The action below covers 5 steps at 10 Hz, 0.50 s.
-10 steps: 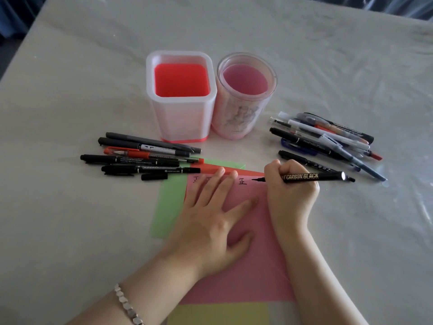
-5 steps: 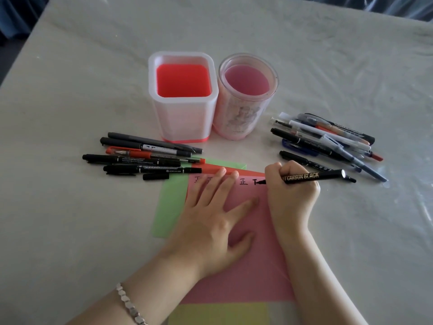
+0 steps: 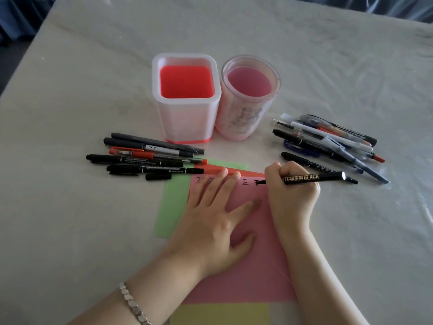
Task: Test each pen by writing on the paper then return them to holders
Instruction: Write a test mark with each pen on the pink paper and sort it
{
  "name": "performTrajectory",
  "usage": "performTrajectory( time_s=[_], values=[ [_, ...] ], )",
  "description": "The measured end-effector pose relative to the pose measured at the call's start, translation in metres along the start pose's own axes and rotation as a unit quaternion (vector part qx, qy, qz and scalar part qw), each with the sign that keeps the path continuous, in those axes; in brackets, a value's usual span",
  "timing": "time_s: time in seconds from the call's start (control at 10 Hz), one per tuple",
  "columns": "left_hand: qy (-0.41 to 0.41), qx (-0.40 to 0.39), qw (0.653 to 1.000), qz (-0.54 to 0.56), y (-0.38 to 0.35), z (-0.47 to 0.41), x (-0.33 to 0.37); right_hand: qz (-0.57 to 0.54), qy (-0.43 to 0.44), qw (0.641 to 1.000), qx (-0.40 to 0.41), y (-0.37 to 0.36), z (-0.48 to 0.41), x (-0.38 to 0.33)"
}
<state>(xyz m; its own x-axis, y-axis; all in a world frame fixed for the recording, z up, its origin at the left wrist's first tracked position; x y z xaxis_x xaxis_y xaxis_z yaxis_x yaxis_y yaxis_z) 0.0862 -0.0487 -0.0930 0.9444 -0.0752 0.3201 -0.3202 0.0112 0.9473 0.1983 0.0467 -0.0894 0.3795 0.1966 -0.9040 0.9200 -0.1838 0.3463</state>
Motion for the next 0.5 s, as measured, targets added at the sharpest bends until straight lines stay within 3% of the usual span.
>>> performTrajectory(
  time_s=[0.5],
  values=[
    [0.000, -0.001, 1.000, 0.000, 0.0010, 0.0001, 0.0004, 0.008, -0.006, 1.000, -0.015, 0.0012, 0.0018, -0.0010]
  ],
)
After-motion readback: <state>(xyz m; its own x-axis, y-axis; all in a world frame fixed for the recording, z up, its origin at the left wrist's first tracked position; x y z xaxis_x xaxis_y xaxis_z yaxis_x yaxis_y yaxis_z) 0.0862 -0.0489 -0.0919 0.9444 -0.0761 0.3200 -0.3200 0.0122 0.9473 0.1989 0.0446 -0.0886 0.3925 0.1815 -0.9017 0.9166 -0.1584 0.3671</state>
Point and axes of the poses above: each hand's wrist, its own z-axis away from the middle knuckle, its own y-axis out of the back of the hand, x = y × z, the point moved 2 cm from there along -z, towards the middle knuckle, and after that the axes turned 7 degrees about -z, right-handed, at the moved point
